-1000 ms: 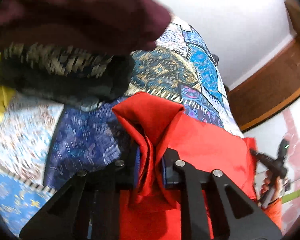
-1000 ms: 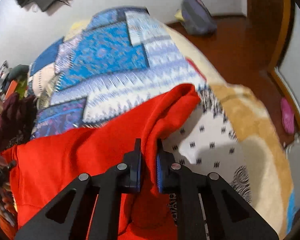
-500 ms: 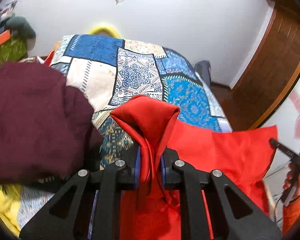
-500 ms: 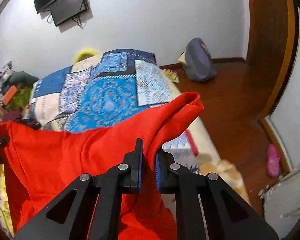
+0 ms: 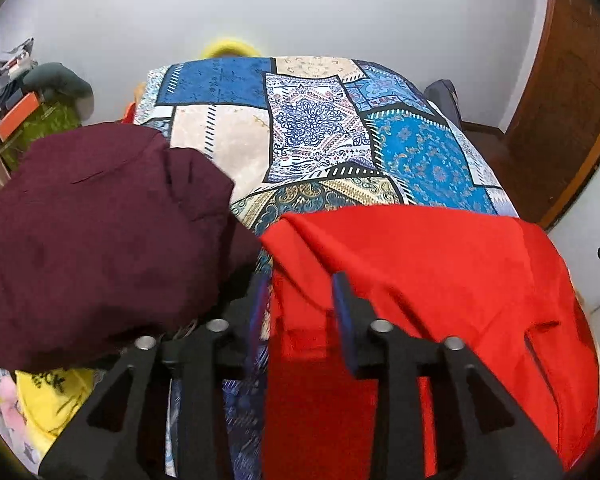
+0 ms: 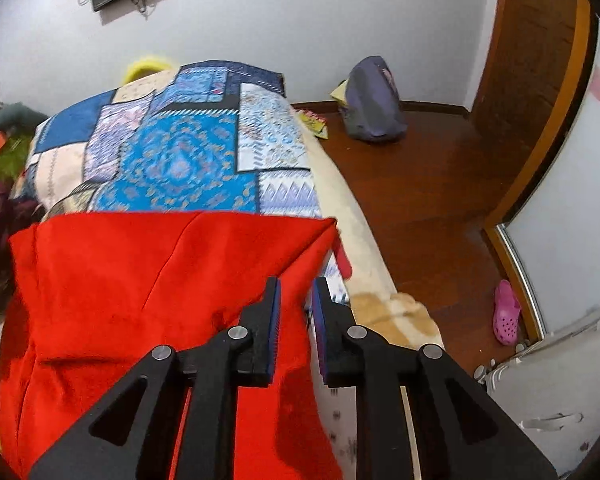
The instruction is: Fold large clothes
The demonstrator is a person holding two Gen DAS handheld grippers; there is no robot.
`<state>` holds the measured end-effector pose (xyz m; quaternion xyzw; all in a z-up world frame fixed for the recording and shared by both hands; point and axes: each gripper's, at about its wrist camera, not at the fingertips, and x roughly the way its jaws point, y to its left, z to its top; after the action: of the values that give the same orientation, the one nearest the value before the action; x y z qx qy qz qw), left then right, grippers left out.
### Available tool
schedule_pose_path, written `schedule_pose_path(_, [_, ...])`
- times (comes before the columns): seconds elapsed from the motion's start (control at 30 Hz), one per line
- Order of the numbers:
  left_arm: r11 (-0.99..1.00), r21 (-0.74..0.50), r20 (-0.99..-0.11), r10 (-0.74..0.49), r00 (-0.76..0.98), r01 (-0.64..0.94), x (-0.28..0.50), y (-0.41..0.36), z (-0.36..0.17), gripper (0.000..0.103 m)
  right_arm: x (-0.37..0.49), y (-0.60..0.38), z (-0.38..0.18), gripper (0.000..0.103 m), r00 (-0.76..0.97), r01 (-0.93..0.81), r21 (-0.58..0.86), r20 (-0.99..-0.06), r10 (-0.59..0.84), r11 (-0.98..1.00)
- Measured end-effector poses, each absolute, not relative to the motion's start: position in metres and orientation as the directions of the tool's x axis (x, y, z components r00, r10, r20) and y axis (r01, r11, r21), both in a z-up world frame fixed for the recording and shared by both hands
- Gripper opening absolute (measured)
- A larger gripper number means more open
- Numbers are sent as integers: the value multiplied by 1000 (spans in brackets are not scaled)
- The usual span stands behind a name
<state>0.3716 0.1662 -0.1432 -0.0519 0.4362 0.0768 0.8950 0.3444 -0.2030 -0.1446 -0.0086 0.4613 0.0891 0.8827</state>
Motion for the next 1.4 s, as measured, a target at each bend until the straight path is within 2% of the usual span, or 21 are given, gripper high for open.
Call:
schedule_pose_path(0.1, [985, -38, -786, 75, 613, -169, 346, 164, -133, 45, 321, -207, -134, 33, 561, -193, 70, -811, 169, 979])
schedule_pose_path(0.13, [986, -47, -790, 62, 610, -162, 337, 164, -130, 47, 316, -206, -133, 43, 567, -198, 69, -806, 172, 978])
schedule_pose_path(0.17, [986, -54, -793, 55, 607, -159, 331, 163, -128, 54, 308, -208, -129, 49, 573, -204, 68, -800, 176, 977])
schedule_pose_path(0.2, [986, -60, -798, 47, 601, -157, 324, 163, -127, 62, 299, -209, -126, 51, 577, -210, 68, -797, 180, 975])
schedule_pose_path(0.23, [986, -67, -803, 38, 595, -154, 313, 164, -124, 65, 293, -210, -125, 52, 576, -216, 70, -796, 185, 974])
schedule_pose_path(0.3, [986, -76, -812, 24, 583, -147, 300, 164, -123, 69, 277, -215, -123, 53, 561, -224, 90, -802, 204, 970])
schedule_pose_path(0.47, [983, -131, -854, -48, 518, -125, 254, 168, -127, 70, 244, -226, -133, 53, 531, -208, 158, -810, 247, 965])
schedule_pose_path(0.93, [967, -231, -919, -178, 353, -112, 168, 154, -202, 71, 183, -230, -204, 53, 361, -167, 140, -912, 193, 976])
schedule_pose_path(1.03, [965, -252, -917, -212, 337, -78, 164, 143, -209, 71, 181, -233, -219, 53, 316, -166, 146, -929, 193, 975])
schedule_pose_path(1.13, [953, -296, -906, -258, 335, -66, 163, 137, -212, 71, 181, -236, -227, 53, 315, -173, 208, -915, 254, 963])
schedule_pose_path(1.27, [900, -424, -868, -371, 330, -103, 168, 143, -221, 71, 185, -231, -229, 55, 309, -189, 278, -893, 326, 942])
schedule_pose_path(1.33, [880, -462, -848, -402, 345, -112, 167, 145, -222, 70, 186, -227, -232, 51, 311, -192, 275, -894, 324, 942])
schedule_pose_path(1.4, [887, -453, -844, -396, 363, -86, 166, 141, -218, 52, 187, -222, -232, 34, 310, -198, 280, -891, 331, 939])
